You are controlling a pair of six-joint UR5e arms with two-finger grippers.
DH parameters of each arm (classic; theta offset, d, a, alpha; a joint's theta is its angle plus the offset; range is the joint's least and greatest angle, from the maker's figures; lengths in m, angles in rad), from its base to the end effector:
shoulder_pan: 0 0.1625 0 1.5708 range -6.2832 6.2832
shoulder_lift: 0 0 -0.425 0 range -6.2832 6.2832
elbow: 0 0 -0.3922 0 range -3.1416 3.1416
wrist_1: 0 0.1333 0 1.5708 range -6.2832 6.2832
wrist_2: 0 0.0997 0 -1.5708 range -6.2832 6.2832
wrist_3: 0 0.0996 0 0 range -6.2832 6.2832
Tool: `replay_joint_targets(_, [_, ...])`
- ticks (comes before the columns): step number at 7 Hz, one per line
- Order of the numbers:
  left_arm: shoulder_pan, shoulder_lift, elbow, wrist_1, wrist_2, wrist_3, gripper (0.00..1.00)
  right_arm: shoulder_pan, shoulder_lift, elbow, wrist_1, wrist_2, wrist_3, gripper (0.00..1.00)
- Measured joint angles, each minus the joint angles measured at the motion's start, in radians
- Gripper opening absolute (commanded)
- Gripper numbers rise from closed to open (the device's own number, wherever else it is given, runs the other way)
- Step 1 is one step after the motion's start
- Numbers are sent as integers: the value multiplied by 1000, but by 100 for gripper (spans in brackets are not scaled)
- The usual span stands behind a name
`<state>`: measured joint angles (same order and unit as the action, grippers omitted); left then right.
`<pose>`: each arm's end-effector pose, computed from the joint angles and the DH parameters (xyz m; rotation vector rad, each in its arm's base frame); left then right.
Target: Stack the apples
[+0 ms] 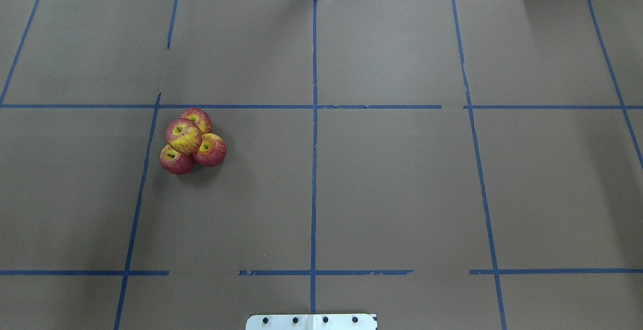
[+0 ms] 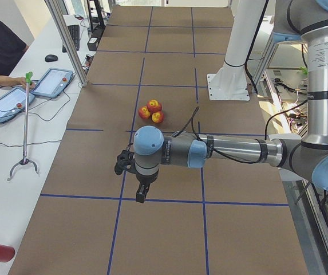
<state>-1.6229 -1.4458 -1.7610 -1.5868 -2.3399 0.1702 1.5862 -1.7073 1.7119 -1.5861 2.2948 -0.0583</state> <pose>-0.0870 -0.4396 0.6219 0.1621 0.7560 0.1434 0.0740 -0.4322 0.6574 0.0164 -0.7239 -0.0371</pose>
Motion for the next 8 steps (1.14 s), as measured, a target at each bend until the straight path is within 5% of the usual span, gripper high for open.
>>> replay_joint_targets(8, [-9,30,19,18,-16,-8,100,0,0,0,0,0,0,100])
